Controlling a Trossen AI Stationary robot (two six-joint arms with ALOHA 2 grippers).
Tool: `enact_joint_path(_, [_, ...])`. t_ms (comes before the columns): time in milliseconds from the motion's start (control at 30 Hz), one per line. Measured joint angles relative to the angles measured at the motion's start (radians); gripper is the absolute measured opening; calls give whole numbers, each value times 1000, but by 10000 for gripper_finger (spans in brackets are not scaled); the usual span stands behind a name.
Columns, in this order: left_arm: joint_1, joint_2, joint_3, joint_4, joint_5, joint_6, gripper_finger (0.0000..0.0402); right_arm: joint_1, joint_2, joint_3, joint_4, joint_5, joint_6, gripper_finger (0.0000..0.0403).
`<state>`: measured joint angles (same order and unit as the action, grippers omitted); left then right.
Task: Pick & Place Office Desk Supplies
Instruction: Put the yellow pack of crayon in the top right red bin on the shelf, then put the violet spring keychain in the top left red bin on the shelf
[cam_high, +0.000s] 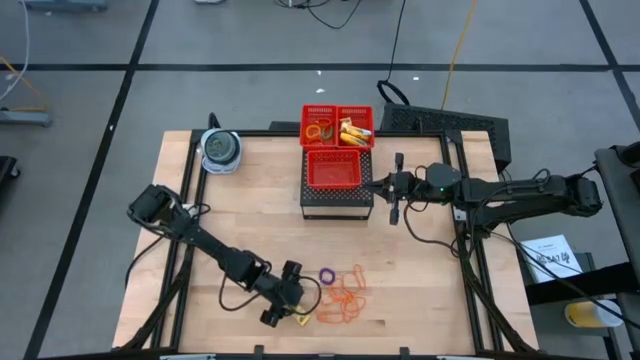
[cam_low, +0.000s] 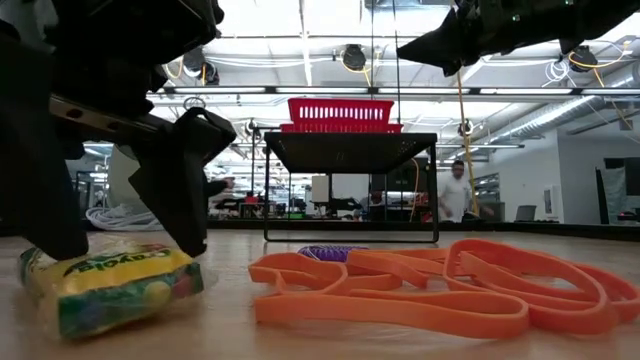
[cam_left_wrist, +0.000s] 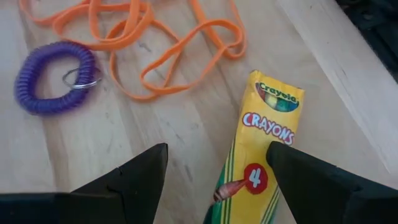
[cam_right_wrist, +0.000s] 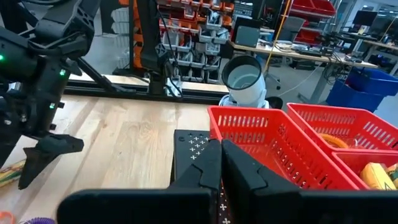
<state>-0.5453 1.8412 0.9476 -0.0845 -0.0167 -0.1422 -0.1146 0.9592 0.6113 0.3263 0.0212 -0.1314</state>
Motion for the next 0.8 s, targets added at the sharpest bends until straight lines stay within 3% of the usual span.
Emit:
enact_joint_path(67, [-3, -2, 0, -14, -88, -43, 294, 0, 0, 0, 0, 0, 0, 4])
enact_joint_path(200, [18, -5, -3, -37, -364, -172, 294, 0, 0, 0, 0, 0, 3, 4])
enact_joint_path(267, [35, -4, -4, -44, -415, -194, 294, 0, 0, 0, 0, 0, 15, 4])
enact_joint_path(800, [80, -140, -6, -64, -329, -61, 294, 0, 0, 1, -4, 0, 16, 4])
